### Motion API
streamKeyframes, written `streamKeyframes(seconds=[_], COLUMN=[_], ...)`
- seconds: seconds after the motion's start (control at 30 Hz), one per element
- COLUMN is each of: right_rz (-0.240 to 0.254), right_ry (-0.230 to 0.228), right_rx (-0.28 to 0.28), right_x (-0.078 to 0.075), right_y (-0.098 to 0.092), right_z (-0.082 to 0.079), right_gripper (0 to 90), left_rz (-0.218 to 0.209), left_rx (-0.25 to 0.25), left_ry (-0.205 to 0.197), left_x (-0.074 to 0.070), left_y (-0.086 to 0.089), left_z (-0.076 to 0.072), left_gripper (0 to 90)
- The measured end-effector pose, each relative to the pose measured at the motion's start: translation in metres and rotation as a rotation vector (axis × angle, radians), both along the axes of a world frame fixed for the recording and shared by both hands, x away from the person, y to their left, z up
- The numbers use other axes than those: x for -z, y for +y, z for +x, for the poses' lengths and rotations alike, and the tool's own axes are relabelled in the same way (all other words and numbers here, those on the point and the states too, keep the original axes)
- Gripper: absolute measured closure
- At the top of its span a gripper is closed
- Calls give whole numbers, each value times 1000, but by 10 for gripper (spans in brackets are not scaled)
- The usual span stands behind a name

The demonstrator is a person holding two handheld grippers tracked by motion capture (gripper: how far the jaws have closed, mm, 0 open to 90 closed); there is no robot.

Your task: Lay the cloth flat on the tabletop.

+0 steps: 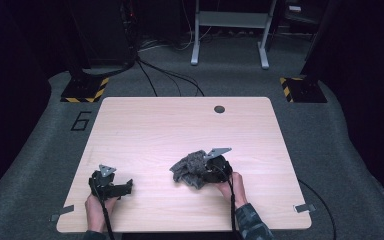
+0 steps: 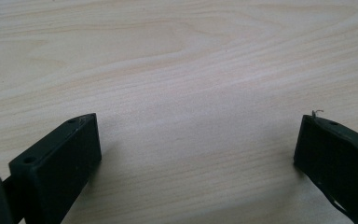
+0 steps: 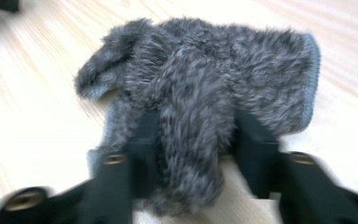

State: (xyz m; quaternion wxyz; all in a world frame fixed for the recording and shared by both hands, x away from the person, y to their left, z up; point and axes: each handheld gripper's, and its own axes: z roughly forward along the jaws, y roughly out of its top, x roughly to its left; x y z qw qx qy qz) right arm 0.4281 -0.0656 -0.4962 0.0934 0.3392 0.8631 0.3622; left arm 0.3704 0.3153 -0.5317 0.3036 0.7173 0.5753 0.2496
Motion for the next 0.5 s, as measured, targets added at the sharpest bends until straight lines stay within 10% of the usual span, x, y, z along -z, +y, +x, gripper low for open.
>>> streamKeyframes(seconds=[0.17,0.5], right_rz=[51,99], right_ry=[-18,-42], right_rx=[15,127], right_x=[-10,-27], right_y=[-16,-48], right_z=[-7,3], right_gripper=[344,355], left_rz=[-15,-50], left_rx=[12,166], left_ry=[-7,-43], left_x=[-3,-24], left_y=[-3,-51], left_z=[0,9], left_gripper=[22,43])
